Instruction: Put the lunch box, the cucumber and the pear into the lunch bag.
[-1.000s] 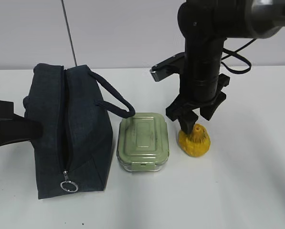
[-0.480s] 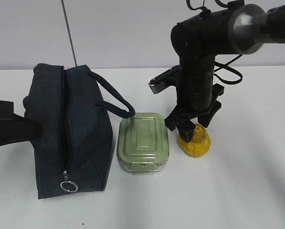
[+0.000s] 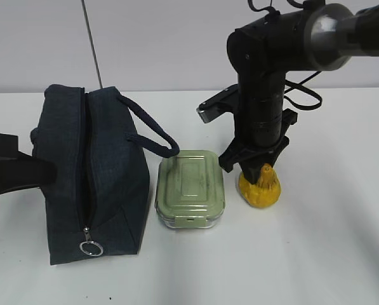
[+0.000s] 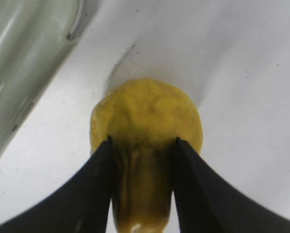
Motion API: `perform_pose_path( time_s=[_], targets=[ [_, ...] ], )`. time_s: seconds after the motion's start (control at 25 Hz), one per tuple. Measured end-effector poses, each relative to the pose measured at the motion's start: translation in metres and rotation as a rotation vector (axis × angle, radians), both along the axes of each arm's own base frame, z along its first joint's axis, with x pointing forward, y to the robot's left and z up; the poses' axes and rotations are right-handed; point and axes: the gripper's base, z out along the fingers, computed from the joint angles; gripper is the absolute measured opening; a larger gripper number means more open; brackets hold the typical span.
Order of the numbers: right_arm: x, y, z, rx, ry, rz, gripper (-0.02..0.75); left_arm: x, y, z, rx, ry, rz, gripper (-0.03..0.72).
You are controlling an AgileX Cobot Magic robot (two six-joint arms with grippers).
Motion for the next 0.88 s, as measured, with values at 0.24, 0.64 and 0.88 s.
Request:
perform_pose_path(
  time_s=[0.24,0.64,0.88],
  targets=[
    [0.0,0.0,0.002,-0.002,0.001,0.0,0.268,0.0,0.0,0.0,0.0,0.0,0.0,-0.013],
    [0.011,0.005,0.025,0.023,-0.057,-0.006,0.26,0.0,0.0,0.0,0.001,-0.001,0.002,-0.013],
    [0.017,0.008,0.05,0.056,-0.131,-0.007,0.26,0.0,0.0,0.0,0.001,-0.001,0.002,-0.013]
  ],
)
